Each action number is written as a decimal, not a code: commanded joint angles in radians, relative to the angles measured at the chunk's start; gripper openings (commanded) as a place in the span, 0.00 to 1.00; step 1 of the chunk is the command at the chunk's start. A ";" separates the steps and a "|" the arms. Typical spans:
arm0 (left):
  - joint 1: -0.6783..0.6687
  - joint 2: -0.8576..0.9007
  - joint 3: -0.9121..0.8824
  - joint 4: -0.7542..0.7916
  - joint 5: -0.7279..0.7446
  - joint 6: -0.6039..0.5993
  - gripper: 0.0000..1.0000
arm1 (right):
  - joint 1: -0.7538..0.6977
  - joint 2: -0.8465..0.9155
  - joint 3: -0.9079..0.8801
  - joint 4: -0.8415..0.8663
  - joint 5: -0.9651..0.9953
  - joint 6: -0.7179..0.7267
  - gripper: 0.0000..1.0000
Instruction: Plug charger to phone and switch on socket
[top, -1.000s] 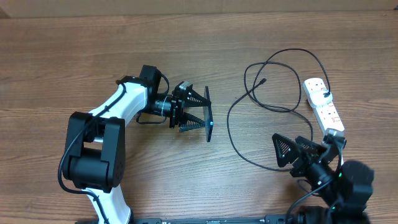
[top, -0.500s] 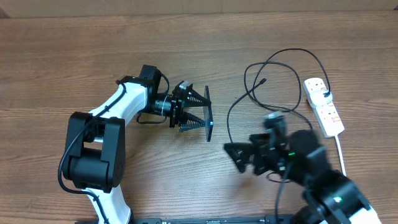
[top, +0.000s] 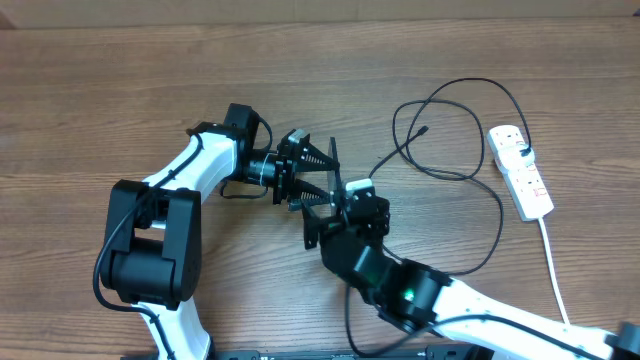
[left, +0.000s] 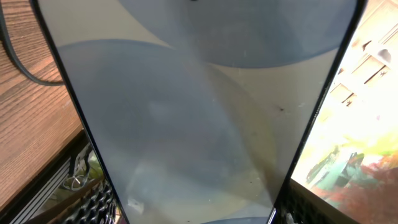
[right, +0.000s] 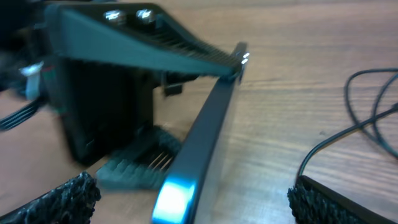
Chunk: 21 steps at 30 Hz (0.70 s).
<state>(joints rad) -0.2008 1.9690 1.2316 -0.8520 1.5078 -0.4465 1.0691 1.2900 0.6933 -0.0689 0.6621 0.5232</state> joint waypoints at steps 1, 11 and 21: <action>0.006 0.006 0.023 0.000 0.053 -0.003 0.42 | 0.003 0.034 0.021 0.059 0.112 0.000 0.94; 0.006 0.006 0.022 0.000 0.053 -0.003 0.42 | 0.002 0.034 0.022 0.078 0.111 0.000 0.52; 0.006 0.006 0.022 0.000 0.053 -0.003 0.42 | 0.002 0.034 0.022 0.080 0.104 0.000 0.26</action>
<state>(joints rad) -0.2008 1.9686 1.2316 -0.8520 1.5074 -0.4465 1.0695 1.3308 0.6933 0.0067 0.7567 0.5220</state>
